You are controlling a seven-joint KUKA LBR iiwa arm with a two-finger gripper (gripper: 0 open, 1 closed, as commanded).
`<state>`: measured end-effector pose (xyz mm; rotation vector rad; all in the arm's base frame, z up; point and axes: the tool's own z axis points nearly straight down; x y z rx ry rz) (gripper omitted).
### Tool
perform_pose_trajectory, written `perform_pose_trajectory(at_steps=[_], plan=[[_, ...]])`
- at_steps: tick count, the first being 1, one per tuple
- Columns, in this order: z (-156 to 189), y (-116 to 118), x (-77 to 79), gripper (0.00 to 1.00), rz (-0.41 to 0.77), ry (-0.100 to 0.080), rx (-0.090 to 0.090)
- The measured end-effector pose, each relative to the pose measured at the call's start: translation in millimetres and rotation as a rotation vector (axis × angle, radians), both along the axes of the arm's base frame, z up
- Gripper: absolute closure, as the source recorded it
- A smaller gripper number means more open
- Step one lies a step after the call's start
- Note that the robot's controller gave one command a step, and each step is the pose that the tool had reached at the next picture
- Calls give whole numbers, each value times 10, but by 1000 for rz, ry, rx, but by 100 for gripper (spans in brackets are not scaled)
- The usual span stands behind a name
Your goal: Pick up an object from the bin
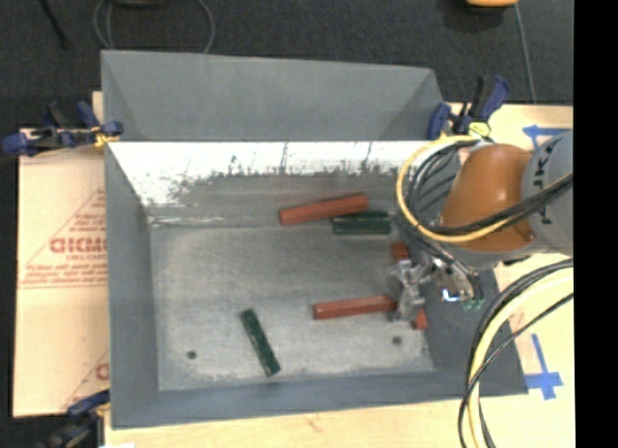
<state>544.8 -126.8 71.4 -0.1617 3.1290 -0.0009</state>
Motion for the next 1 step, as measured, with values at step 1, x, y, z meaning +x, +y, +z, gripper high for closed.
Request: perform_pose_trajectory(at_steps=[1], plan=[[1754,119,-21,100,311,-2,-6]])
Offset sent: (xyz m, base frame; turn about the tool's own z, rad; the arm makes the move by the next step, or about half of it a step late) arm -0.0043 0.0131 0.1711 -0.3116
